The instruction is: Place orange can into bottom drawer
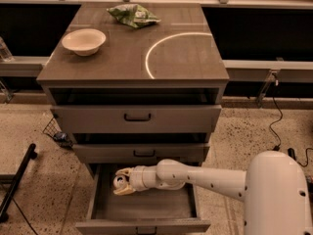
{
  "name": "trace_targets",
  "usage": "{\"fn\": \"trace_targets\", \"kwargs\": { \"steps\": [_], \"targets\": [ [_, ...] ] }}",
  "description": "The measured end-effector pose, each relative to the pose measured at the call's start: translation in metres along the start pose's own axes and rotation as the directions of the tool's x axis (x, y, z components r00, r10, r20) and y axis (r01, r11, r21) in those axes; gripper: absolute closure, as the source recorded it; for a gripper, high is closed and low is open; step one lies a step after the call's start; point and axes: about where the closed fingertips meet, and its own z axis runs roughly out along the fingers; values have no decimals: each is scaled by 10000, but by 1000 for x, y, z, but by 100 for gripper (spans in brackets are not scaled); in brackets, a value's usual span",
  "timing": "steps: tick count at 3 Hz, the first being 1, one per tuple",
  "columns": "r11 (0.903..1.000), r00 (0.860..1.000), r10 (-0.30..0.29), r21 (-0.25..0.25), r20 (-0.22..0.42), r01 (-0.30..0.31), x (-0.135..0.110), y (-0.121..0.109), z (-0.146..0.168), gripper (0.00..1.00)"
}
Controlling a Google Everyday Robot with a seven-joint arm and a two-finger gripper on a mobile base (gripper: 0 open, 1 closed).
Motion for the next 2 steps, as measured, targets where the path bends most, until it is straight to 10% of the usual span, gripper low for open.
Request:
{"fn": "trace_targets", "kwargs": {
  "steps": [2],
  "targets": [
    [9995,9968,-232,-215,-769,216,60,6,24,100]
  ]
}}
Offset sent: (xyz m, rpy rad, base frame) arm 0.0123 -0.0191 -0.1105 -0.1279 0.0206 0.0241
